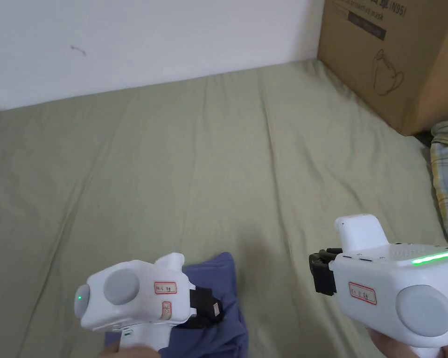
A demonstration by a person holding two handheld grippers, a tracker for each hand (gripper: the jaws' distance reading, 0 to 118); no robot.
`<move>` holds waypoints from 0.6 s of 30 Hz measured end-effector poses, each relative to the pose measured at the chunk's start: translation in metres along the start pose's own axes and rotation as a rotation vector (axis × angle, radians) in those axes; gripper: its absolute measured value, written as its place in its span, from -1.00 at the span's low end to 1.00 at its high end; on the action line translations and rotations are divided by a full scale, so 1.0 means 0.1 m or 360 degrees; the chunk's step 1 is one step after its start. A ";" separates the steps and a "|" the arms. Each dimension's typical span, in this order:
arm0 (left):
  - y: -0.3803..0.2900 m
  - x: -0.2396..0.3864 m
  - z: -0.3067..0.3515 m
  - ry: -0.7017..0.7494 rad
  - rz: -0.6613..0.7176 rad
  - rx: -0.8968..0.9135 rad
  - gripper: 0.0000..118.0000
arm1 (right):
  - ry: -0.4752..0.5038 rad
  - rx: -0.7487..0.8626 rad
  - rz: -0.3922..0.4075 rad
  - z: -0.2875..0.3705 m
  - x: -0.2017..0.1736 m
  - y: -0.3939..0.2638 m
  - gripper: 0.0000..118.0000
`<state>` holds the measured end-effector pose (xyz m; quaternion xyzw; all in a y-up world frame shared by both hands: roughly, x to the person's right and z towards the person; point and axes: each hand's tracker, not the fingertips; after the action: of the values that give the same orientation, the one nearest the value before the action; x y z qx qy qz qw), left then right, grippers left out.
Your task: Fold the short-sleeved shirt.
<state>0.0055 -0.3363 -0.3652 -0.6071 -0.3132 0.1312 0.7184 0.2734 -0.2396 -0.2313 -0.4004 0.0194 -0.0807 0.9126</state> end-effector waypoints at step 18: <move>-0.13 -0.09 1.48 -0.0198 -0.0034 0.0611 -0.96 | 0.0025 0.0106 -0.0036 0.35 -0.07 0.17 -0.98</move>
<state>-0.0941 -0.2278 -0.3452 -0.4464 -0.3328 0.2181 0.8015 0.2725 -0.2023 -0.2204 -0.3693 0.0194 -0.0948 0.9243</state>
